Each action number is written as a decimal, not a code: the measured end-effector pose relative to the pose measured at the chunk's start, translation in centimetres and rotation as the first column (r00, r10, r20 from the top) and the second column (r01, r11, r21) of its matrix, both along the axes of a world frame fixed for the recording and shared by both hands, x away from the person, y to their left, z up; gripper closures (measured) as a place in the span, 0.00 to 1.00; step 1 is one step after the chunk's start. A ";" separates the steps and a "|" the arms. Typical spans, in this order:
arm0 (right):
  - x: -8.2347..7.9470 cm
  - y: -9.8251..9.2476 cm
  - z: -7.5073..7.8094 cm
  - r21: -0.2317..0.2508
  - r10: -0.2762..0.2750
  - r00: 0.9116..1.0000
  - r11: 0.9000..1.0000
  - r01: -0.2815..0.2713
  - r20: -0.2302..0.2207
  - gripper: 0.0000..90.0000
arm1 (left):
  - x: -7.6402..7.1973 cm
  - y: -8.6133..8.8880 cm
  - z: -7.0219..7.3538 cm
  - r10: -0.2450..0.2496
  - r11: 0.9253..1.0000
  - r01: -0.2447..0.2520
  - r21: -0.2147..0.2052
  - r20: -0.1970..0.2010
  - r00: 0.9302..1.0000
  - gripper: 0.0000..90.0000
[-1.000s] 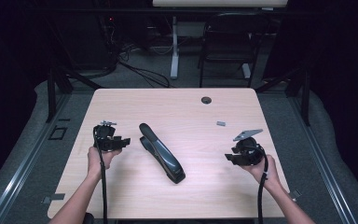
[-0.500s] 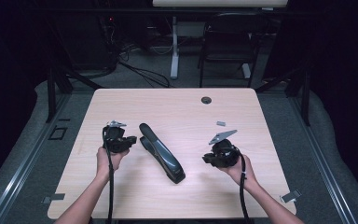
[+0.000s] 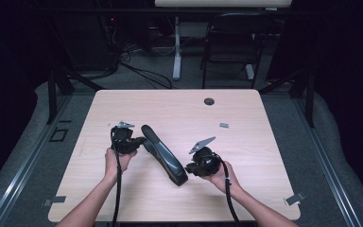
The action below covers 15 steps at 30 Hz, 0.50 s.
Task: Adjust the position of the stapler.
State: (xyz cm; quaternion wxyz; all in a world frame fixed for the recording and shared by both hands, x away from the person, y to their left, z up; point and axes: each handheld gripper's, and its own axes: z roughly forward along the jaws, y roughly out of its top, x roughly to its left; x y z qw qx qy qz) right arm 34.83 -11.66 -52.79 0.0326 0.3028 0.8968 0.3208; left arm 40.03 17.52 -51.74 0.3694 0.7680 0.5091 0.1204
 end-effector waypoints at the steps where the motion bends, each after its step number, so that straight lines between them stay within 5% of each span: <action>1: 0.0 0.0 0.0 0.000 0.000 1.000 1.000 0.000 0.000 0.91 | 0.0 0.0 0.0 0.000 1.000 0.000 0.000 0.000 1.000 1.00; 15: 0.0 0.6 -0.2 0.002 0.016 0.999 1.000 -0.016 0.028 0.98 | 0.5 -1.4 -0.9 -0.035 0.998 0.037 0.052 -0.034 0.999 1.00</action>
